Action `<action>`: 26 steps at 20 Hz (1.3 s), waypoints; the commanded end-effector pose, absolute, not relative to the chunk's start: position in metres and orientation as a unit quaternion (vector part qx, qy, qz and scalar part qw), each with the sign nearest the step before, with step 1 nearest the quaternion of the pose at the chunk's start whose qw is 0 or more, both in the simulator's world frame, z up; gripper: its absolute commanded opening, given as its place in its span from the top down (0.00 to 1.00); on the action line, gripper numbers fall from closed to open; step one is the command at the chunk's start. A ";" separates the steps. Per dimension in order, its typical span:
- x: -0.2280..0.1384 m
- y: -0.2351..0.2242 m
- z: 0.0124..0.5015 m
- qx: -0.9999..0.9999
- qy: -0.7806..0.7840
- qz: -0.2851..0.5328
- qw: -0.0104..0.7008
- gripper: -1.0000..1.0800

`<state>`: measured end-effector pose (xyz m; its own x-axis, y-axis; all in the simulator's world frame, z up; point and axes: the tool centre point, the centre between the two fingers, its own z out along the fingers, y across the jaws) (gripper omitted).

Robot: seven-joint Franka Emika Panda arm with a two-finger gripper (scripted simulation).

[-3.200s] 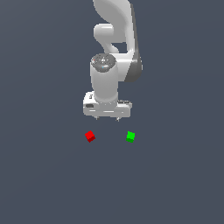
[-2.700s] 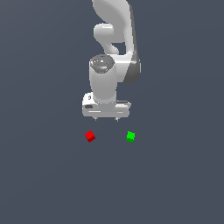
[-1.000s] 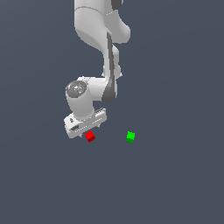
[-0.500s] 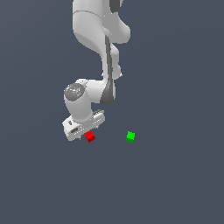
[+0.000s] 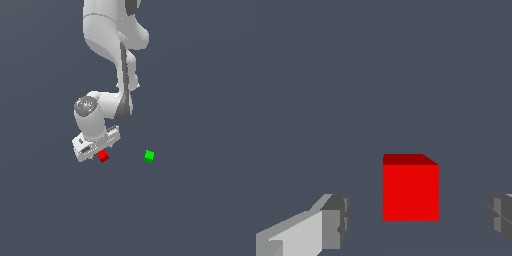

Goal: Stack the red cube on top of the green cube.

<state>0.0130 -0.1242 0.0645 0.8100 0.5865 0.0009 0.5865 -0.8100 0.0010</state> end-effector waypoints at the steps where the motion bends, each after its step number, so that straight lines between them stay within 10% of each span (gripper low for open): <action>1: 0.012 -0.124 0.056 0.951 0.308 0.000 0.000 0.04; 12: 0.013 -0.124 0.020 0.952 0.308 0.000 0.000 0.04; 13: 0.013 -0.124 0.020 0.952 0.308 0.000 0.000 1.00; 26: 0.012 -0.124 0.023 0.952 0.307 0.000 0.000 1.00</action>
